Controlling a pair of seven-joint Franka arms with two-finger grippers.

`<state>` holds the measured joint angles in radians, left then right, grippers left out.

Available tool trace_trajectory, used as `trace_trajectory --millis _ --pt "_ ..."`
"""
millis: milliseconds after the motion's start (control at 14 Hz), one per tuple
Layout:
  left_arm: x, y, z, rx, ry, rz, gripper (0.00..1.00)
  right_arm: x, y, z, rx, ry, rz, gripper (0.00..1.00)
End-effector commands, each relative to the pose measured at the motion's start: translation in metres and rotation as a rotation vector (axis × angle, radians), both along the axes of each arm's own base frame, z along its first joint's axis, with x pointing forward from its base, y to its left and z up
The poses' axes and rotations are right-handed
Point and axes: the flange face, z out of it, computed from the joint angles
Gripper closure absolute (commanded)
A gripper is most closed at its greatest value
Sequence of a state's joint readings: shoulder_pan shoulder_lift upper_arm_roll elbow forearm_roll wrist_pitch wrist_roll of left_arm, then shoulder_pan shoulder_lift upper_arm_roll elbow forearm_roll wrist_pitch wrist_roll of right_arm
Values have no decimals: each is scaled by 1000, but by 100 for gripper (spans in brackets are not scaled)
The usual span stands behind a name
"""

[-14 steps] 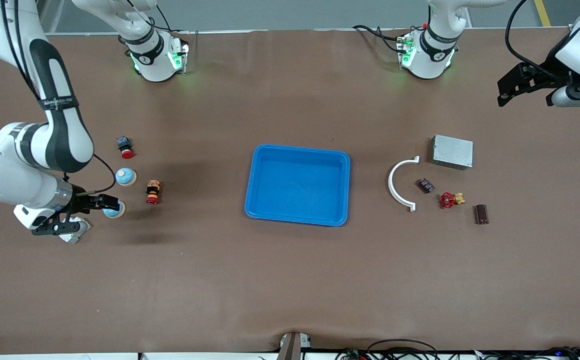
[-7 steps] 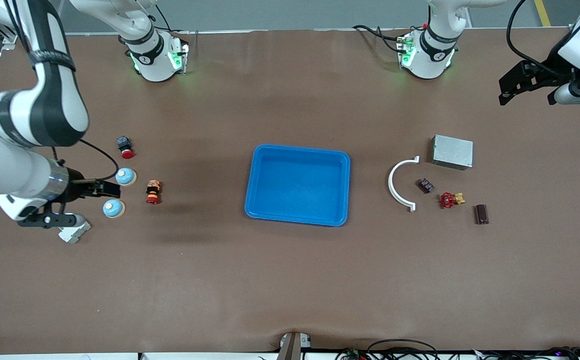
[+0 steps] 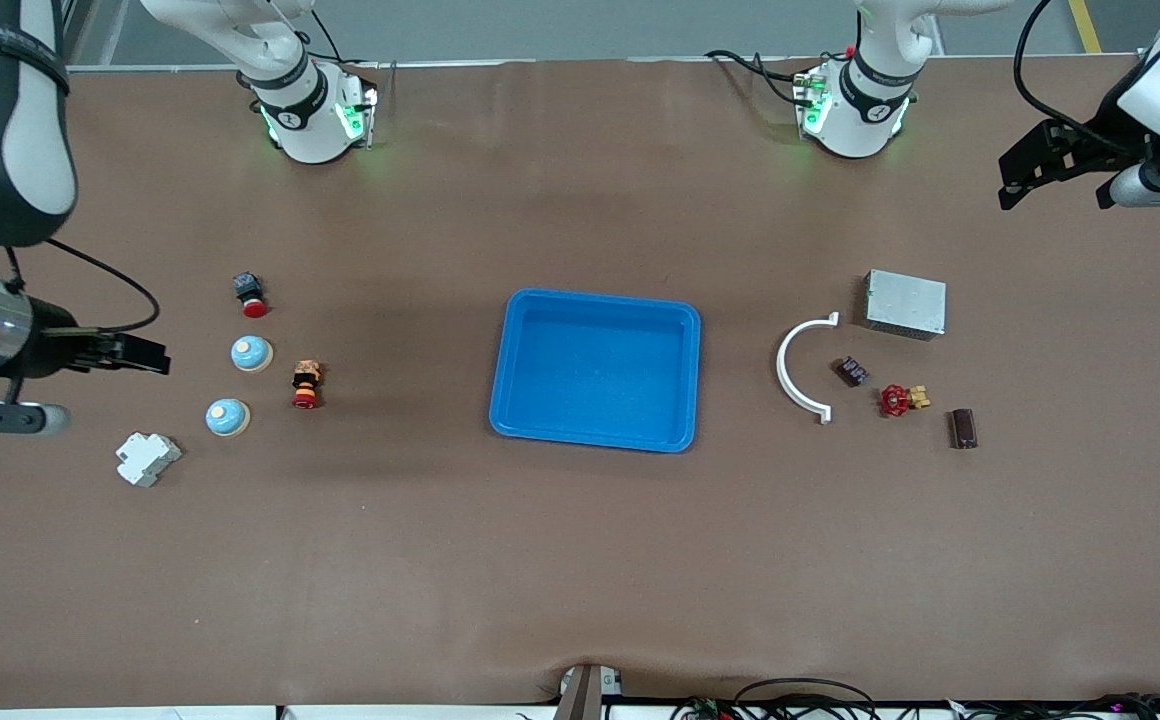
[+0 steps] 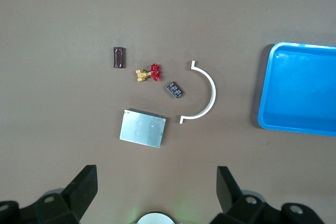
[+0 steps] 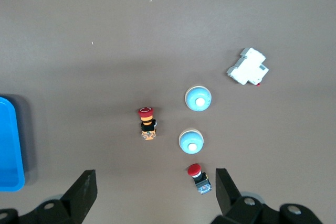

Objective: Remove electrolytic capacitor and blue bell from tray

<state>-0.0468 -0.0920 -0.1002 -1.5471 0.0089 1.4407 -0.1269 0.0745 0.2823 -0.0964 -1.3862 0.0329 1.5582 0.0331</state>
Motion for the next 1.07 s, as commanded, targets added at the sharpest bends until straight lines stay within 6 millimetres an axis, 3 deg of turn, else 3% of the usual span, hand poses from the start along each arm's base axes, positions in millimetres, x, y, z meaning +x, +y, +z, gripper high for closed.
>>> trace_trajectory --millis 0,215,358,645,860,1003 --pt "-7 1 6 -16 -6 -6 0 -14 -7 31 -3 -36 21 0" --pt "-7 -1 5 -15 -4 -8 0 -23 -32 51 3 -69 49 0" --pt "-7 0 5 -15 -4 -6 0 -30 -46 54 12 -47 58 0" --pt "-7 0 5 -17 -3 -5 0 -40 -59 68 24 -46 48 0" --pt "-7 1 5 -15 -3 -3 0 -41 -57 70 26 -49 43 0" --pt "-7 1 5 -15 -4 -3 0 -49 -52 87 24 -78 44 0"
